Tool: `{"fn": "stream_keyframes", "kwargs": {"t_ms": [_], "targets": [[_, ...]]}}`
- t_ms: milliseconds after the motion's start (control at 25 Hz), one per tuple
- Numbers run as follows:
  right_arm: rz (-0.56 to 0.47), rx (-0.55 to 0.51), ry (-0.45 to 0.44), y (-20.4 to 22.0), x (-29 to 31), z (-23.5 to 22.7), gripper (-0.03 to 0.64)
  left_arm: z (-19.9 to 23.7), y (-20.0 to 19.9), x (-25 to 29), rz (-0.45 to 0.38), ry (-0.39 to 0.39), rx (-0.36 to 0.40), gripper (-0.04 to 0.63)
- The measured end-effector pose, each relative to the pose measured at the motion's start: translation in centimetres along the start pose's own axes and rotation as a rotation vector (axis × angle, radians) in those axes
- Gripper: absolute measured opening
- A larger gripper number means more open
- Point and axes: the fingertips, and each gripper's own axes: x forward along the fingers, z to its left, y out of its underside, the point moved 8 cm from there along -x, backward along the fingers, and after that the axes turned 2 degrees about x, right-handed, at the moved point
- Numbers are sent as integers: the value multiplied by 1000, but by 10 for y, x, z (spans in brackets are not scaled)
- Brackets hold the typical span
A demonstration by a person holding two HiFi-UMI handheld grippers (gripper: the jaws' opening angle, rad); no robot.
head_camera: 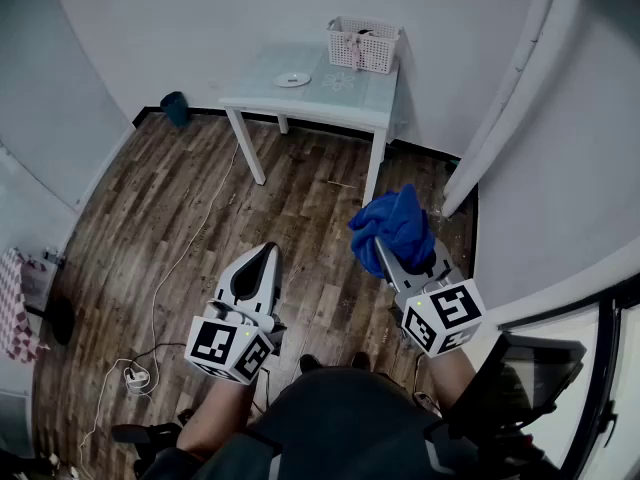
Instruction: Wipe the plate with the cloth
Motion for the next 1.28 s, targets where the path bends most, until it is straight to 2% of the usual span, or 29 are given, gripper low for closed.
{"fn": "stream_keyframes", "kwargs": {"t_ms": [280, 520, 680, 1040, 1280], "targets": [[-21, 12, -8, -3, 5, 4, 118, 3, -2, 3, 5, 7, 6, 9], [-39, 24, -6, -4, 12, 5, 118, 10, 1, 5, -4, 19, -32, 9], [-32, 25, -8, -3, 23, 12, 118, 24, 2, 6, -13, 28, -62, 9], [-28, 24, 5, 3, 48, 30, 118, 55, 8, 5, -4, 58, -54, 9], [-24, 24, -4, 4, 74, 18, 118, 73, 15, 29, 3, 54, -62, 9]]}}
